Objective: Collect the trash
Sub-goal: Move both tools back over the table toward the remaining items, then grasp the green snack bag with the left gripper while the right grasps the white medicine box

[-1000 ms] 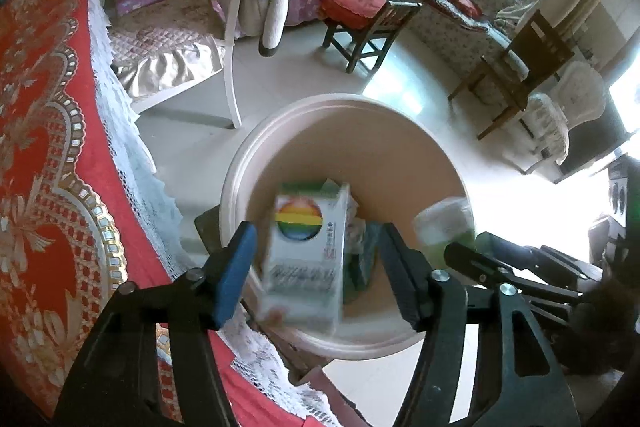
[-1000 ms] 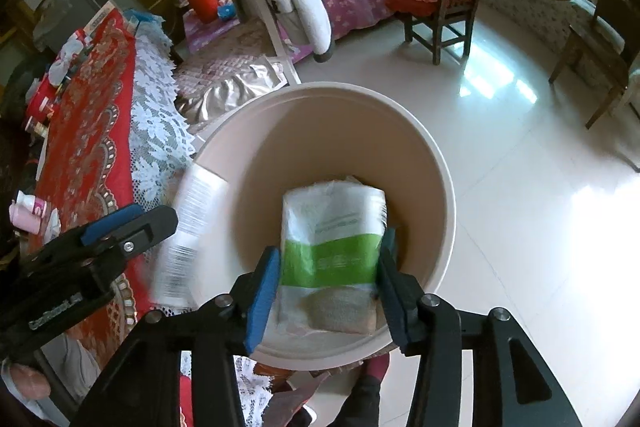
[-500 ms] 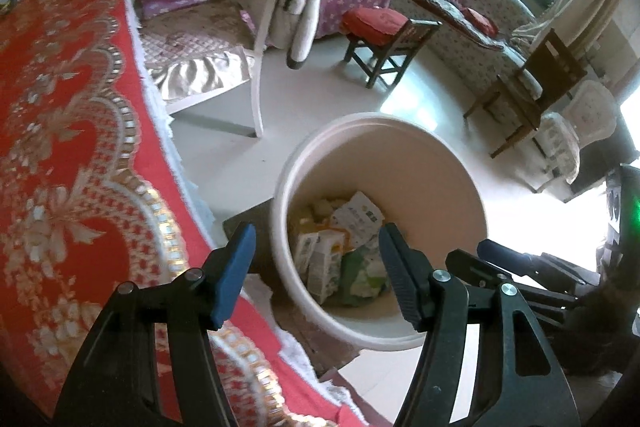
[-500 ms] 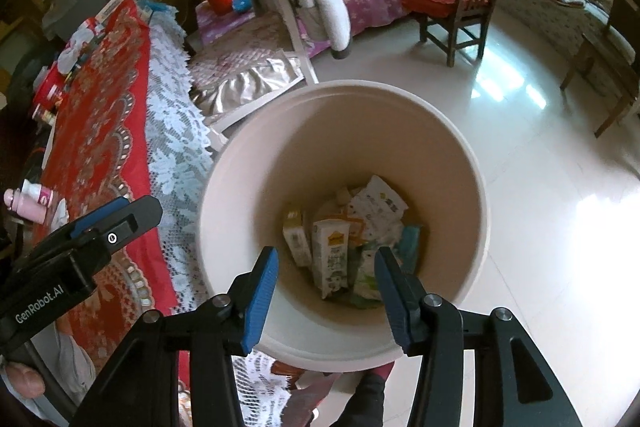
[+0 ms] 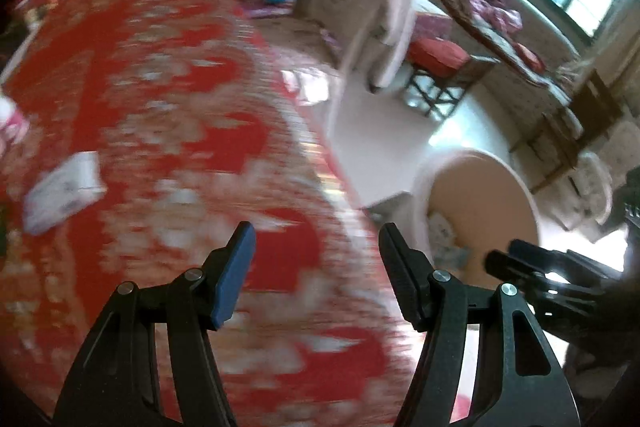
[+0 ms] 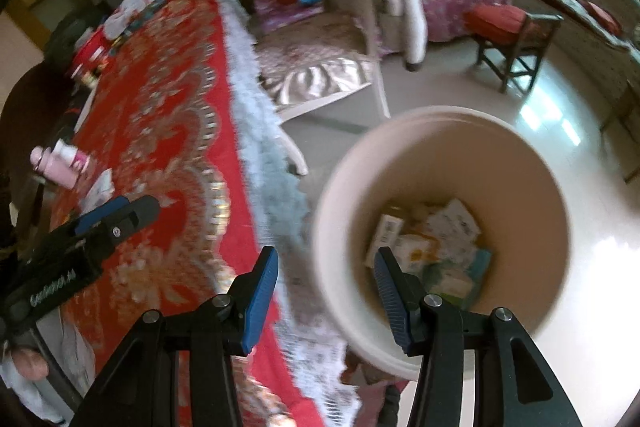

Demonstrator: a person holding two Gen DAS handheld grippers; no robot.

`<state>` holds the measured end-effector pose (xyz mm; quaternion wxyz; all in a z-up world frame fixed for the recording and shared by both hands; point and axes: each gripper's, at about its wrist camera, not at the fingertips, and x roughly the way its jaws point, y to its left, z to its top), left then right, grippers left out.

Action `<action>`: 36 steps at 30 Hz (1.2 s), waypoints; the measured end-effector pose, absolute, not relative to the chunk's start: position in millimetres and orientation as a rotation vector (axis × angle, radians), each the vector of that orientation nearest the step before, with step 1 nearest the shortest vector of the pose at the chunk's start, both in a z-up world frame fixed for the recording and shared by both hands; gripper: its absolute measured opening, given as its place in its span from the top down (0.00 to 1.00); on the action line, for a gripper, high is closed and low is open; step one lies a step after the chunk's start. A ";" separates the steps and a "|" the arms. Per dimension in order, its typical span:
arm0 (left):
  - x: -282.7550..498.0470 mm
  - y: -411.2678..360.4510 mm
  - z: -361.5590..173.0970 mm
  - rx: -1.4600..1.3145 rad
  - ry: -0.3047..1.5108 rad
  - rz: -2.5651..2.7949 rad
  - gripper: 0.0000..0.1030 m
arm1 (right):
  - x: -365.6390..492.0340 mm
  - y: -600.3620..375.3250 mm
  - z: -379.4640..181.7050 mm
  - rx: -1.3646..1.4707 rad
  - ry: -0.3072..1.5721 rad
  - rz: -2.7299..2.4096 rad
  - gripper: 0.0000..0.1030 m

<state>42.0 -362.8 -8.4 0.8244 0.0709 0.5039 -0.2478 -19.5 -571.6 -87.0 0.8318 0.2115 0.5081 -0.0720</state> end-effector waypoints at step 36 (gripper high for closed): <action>119.2 -103.3 -41.0 -0.064 1.231 -0.372 0.39 | 93.5 -370.8 -86.1 0.362 1.119 0.097 0.41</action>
